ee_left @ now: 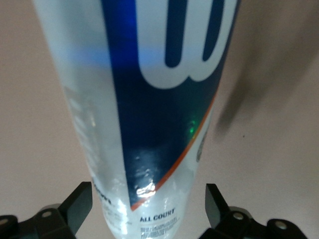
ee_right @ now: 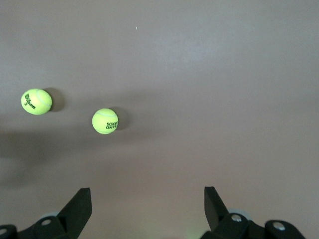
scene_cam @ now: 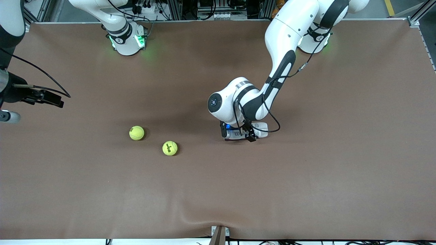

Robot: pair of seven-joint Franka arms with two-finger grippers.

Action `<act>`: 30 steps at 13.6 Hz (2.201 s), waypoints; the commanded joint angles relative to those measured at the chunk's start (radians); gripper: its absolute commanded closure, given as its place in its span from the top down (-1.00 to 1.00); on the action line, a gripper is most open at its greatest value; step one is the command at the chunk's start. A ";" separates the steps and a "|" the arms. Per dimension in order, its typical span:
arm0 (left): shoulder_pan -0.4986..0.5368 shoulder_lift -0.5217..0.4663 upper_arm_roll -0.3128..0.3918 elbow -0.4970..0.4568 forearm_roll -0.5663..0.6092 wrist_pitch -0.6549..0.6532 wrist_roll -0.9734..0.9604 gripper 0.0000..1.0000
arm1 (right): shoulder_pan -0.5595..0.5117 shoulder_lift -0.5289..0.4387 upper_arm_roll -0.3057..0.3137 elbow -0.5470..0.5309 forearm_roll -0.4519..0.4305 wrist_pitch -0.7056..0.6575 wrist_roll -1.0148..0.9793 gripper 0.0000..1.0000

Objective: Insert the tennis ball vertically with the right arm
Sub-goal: 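Grasp the Wilson tube with the left gripper while the right gripper advances, then lift the tube upright with the left gripper, opening toward the balls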

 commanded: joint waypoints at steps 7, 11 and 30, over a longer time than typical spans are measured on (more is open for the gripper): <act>0.002 0.050 0.011 0.025 0.023 0.017 0.031 1.00 | 0.011 0.084 0.002 0.000 0.007 -0.019 -0.014 1.00; 0.002 0.065 0.022 0.025 0.023 0.060 0.034 1.00 | 0.016 0.154 0.004 -0.003 0.008 -0.031 -0.014 1.00; -0.013 0.047 0.014 0.023 0.069 0.060 0.016 0.43 | 0.019 0.182 0.004 -0.081 0.008 0.041 -0.013 1.00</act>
